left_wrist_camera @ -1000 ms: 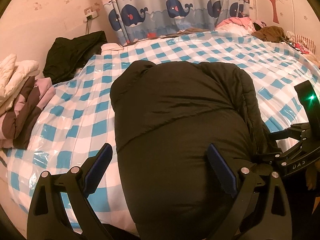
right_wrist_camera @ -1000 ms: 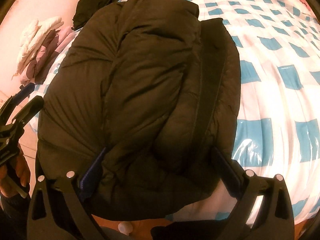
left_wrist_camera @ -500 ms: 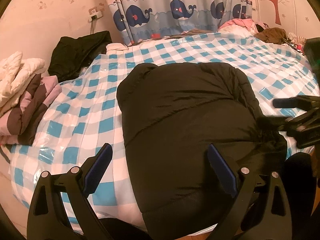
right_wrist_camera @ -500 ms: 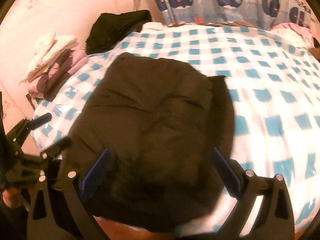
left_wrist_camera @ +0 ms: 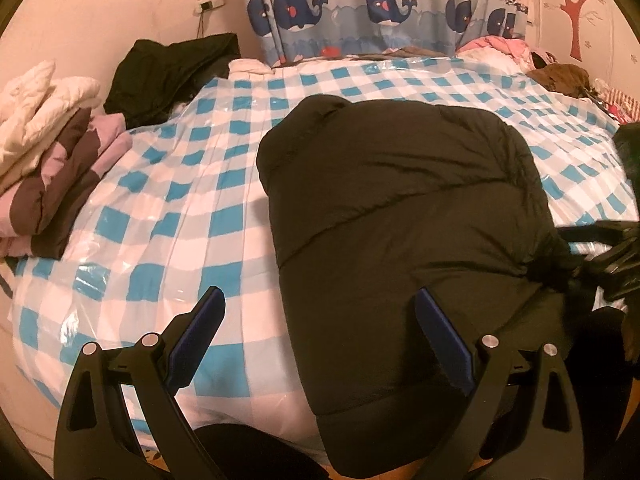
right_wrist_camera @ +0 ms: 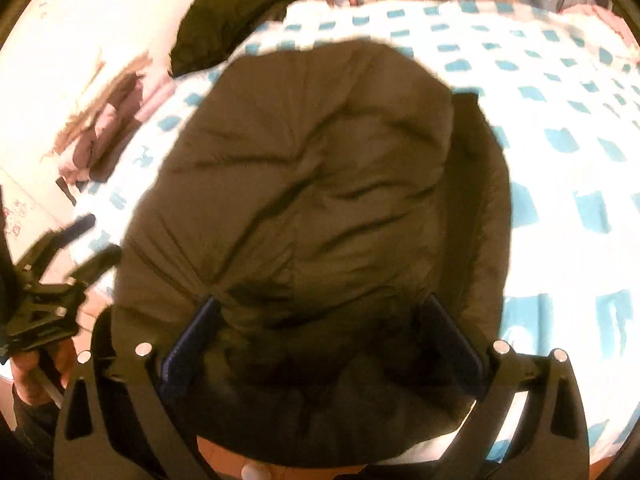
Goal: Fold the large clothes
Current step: 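Release the jacket bundle and lift both tools away from it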
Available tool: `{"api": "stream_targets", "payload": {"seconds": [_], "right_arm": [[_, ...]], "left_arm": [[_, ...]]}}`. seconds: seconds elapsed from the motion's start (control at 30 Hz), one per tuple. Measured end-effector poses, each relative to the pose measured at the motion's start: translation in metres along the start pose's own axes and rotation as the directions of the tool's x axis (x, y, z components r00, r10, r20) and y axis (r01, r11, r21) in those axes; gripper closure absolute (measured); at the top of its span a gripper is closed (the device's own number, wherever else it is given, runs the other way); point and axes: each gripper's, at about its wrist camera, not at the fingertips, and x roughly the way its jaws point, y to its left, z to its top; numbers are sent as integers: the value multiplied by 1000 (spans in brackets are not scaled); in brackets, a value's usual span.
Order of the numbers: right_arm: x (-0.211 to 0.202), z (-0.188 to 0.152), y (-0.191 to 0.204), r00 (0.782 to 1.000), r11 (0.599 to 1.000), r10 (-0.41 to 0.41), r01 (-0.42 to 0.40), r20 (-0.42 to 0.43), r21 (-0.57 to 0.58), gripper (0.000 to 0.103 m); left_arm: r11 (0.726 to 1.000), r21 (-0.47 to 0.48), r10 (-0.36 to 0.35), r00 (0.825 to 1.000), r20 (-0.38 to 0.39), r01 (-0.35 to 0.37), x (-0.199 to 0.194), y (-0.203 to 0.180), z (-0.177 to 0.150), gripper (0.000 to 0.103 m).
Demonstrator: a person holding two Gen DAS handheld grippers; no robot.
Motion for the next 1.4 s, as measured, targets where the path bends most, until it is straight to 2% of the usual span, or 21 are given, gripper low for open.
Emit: {"api": "stream_targets", "payload": {"seconds": [0.17, 0.33, 0.4, 0.43, 0.47, 0.53, 0.57, 0.6, 0.67, 0.77, 0.87, 0.97, 1.03, 1.13, 1.2, 1.27, 1.33, 1.4], "right_arm": [[-11, 6, -9, 999, 999, -32, 31, 39, 25, 6], [-2, 6, -35, 997, 989, -74, 71, 16, 126, 6], [0, 6, -42, 999, 986, -38, 35, 15, 161, 6], [6, 7, -45, 1000, 981, 1, -1, 3, 194, 6], [12, 6, -47, 1000, 977, 28, -25, -10, 213, 6], [38, 8, -49, 996, 968, 48, -28, -76, 249, 5], [49, 8, -47, 995, 966, 54, -30, -87, 257, 5], [61, 10, -45, 994, 961, 63, -37, -89, 274, 5], [74, 19, -36, 995, 958, 68, -45, -72, 282, 5], [99, 37, -17, 991, 955, 123, -106, -43, 278, 5], [132, 59, 11, 984, 951, 176, -161, -36, 265, 5], [161, 75, 40, 977, 952, 212, -198, -33, 233, 5], [172, 81, 59, 980, 970, 191, -180, -57, 163, 5], [163, 76, 56, 990, 991, 115, -108, -80, 81, 5], [153, 66, 38, 990, 991, 109, -101, -87, 88, 6], [139, 60, 26, 988, 989, 110, -97, -113, 110, 7], [115, 58, 34, 992, 994, 82, -74, -96, 79, 7], [79, 59, 50, 998, 998, 66, -66, -24, 18, 7]], "left_arm": [[1000, -4, 2, 1000, 0, -2, 2, 3, -1, 11], [1000, -31, -2, 1000, -10, 2, 12, 17, -4, 11], [996, -76, -53, 998, -29, 50, 20, 30, -3, 11], [987, -129, -105, 994, -40, 99, 26, 41, -2, 11], [957, -229, -197, 979, -58, 179, 39, 56, -1, 11], [911, -325, -295, 952, -79, 255, 60, 68, 0, 11], [892, -352, -332, 939, -90, 282, 73, 70, 1, 11], [890, -353, -343, 934, -103, 288, 82, 68, 2, 11], [894, -343, -335, 938, -85, 289, 86, 65, 4, 11], [908, -327, -292, 955, -50, 260, 83, 73, 11, 11], [922, -335, -219, 975, -33, 195, 82, 98, 24, 11], [925, -353, -158, 987, -19, 142, 82, 126, 36, 11], [930, -351, -136, 990, -39, 114, 89, 138, 40, 11], [938, -325, -149, 986, -80, 116, 104, 130, 37, 11], [964, -247, -120, 990, -72, 99, 102, 113, 33, 11], [978, -190, -98, 993, -62, 84, 96, 99, 32, 11], [976, -205, -84, 995, -62, 69, 85, 93, 32, 11], [966, -252, -83, 995, -62, 65, 68, 94, 32, 11]]}}
